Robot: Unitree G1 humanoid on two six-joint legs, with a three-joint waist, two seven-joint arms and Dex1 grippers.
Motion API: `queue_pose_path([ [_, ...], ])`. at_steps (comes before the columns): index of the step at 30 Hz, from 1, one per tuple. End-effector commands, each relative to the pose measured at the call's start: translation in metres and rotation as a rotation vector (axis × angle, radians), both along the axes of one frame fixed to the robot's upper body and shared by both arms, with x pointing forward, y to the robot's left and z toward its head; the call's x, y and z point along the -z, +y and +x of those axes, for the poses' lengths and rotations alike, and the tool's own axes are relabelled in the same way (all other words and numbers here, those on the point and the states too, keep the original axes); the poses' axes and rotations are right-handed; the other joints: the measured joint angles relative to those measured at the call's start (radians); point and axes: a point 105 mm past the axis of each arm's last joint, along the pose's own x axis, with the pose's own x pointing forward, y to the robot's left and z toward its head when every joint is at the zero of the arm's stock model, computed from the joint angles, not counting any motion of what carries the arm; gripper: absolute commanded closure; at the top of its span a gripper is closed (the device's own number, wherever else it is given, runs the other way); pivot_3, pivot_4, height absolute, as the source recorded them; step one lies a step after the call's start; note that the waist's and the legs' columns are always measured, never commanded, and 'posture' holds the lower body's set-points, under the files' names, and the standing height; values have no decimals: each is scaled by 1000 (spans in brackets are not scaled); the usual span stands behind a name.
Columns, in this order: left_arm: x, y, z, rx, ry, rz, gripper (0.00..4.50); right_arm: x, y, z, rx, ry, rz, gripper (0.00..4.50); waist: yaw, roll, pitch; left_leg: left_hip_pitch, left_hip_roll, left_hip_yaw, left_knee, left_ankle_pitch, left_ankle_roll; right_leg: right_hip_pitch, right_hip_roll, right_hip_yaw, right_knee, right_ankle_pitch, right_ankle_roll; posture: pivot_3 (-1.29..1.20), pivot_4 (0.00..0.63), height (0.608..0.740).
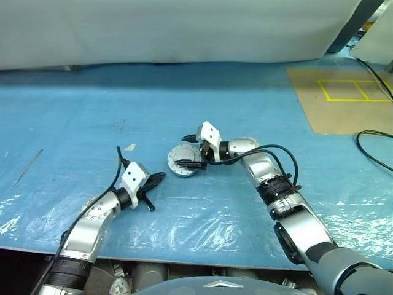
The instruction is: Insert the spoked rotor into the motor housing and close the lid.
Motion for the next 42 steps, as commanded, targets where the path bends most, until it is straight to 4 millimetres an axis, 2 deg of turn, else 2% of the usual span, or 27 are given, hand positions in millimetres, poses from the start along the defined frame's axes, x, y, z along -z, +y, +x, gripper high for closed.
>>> queue_pose_path([
  [1,-18,11,-5,-44,-87,-56,4500,1,4,-2,-27,-27,-35,875,-1,0,0,-1,1,0,2,0,0,0,1,0,1,0,0,0,150,740],
  [11,-8,20,-22,-82,-83,-60,4500,22,4,-9,-64,-5,-138,4381,-1,-1,1,5,5,-1,9,-3,-4,5,2,0,2,0,-2,0,150,740],
  [16,-5,21,-24,-95,-90,-68,4500,15,1,-12,-59,44,-94,4448,1,-1,1,8,5,0,9,-3,-4,7,2,1,2,-2,-7,0,150,740],
  [20,-1,17,-27,-93,-86,-73,4500,19,-5,-13,-48,41,-120,3504,3,-1,1,8,5,0,9,-3,-4,7,2,1,2,0,-3,0,150,740],
  [30,1,14,-30,-84,-74,-80,4500,25,-4,-22,-54,31,-147,52,2,-1,1,9,5,0,10,-3,-4,7,2,1,2,0,-4,0,150,740],
  [39,-2,9,-28,-63,-64,-84,4500,29,-4,-18,-8,17,-152,52,1,-1,1,9,5,0,10,-3,-4,8,2,1,3,1,-3,0,150,740],
  [42,-4,6,-26,-54,-62,-85,4500,24,0,-18,29,129,-81,52,1,-1,1,10,5,0,10,-3,-4,9,2,1,3,1,-3,0,150,740],
])
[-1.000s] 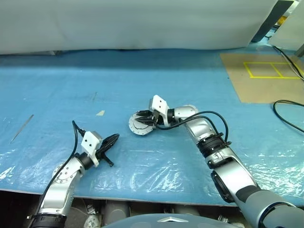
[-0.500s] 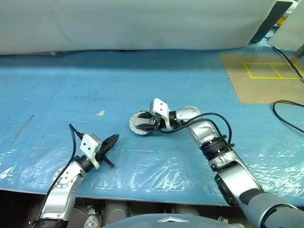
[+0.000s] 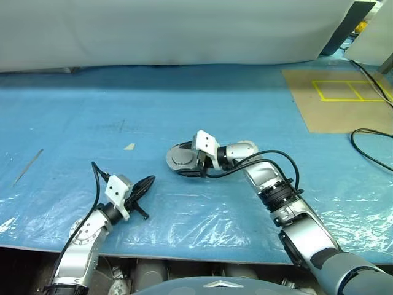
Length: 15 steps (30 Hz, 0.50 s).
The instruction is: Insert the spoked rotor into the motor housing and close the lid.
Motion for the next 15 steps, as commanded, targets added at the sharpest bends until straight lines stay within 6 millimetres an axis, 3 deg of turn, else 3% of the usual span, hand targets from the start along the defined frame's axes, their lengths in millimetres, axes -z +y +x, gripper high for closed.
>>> queue_pose_path([
  [1,-12,-6,2,25,-37,-1,4500,10,-1,-3,68,187,45,52,0,0,0,1,0,0,0,0,0,1,0,0,0,0,0,0,150,740],
  [15,-16,-6,3,26,-36,13,4500,18,4,1,75,147,-38,52,-1,0,0,1,0,1,-1,0,0,0,0,1,0,0,0,0,150,740],
])
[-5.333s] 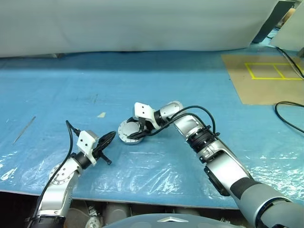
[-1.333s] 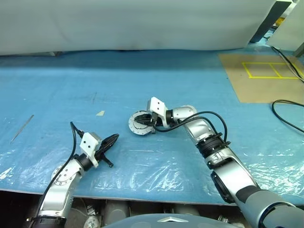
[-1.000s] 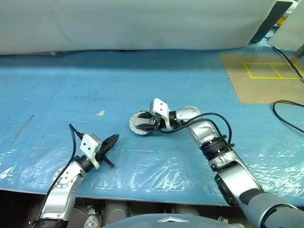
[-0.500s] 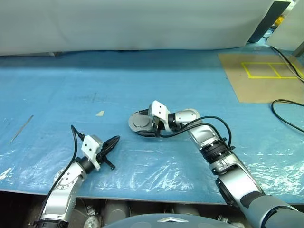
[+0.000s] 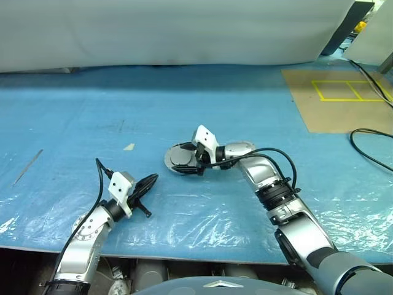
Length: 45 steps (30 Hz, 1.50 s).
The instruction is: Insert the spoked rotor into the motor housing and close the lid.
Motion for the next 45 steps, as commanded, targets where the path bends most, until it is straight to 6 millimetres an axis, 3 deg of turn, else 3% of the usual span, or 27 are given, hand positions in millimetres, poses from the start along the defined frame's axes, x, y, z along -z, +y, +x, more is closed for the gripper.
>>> queue_pose_path([
  [1,-13,-1,1,6,-48,10,4500,18,1,-2,-8,3,-78,52,-1,0,0,0,0,0,0,0,0,0,0,0,0,0,0,0,150,740],
  [4,-15,-1,1,3,-52,12,4500,23,1,0,-11,-35,-119,634,-1,0,0,1,0,0,0,0,0,0,0,0,0,0,0,0,150,740],
  [7,-16,-1,2,1,-57,15,4500,24,3,2,-10,-51,-125,1491,-1,0,0,2,0,0,0,0,0,1,0,0,0,-2,-3,0,150,740],
  [16,-18,0,5,4,-65,19,4500,-10,11,6,-105,-89,-27,1488,-2,0,0,4,1,1,1,0,0,2,0,1,1,-1,-6,0,150,740],
  [30,-16,-2,4,5,-57,18,4500,-35,24,14,-201,-238,-82,1488,-3,-1,1,-12,1,0,1,3,3,-12,2,-1,4,2,-1,0,150,740],
  [45,-15,-1,2,4,-48,20,4500,-36,28,22,-254,-278,-161,1488,-1,-2,2,-13,2,0,6,2,3,-14,1,-1,10,2,-2,0,150,740],
])
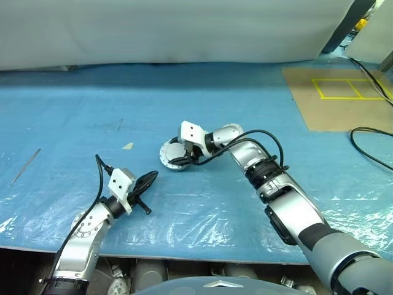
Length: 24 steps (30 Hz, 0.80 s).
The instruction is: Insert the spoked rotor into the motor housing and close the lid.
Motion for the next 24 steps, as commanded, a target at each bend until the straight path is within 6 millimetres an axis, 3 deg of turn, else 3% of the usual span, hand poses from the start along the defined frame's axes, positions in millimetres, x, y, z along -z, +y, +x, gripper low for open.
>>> queue_pose_path([
  [1,-10,-1,-1,8,-37,9,4500,-16,7,2,-46,-50,5,1488,0,0,0,0,0,0,0,0,0,0,0,0,1,0,0,0,150,740],
  [15,-8,-1,-1,13,-29,13,4500,-22,11,11,-101,-62,-58,1488,0,0,1,-2,1,0,6,-1,2,-3,0,0,7,-3,-6,0,150,740],
  [21,-6,-1,-1,12,-25,15,4500,-27,14,9,-118,30,-30,1488,0,1,1,-3,1,0,6,-1,3,-4,0,0,7,-3,-6,0,150,740],
  [24,-6,0,-1,9,-26,18,4500,-21,19,-4,-178,82,-28,1488,0,1,1,-3,1,0,6,-1,3,-4,0,0,8,-4,-6,0,150,740],
])
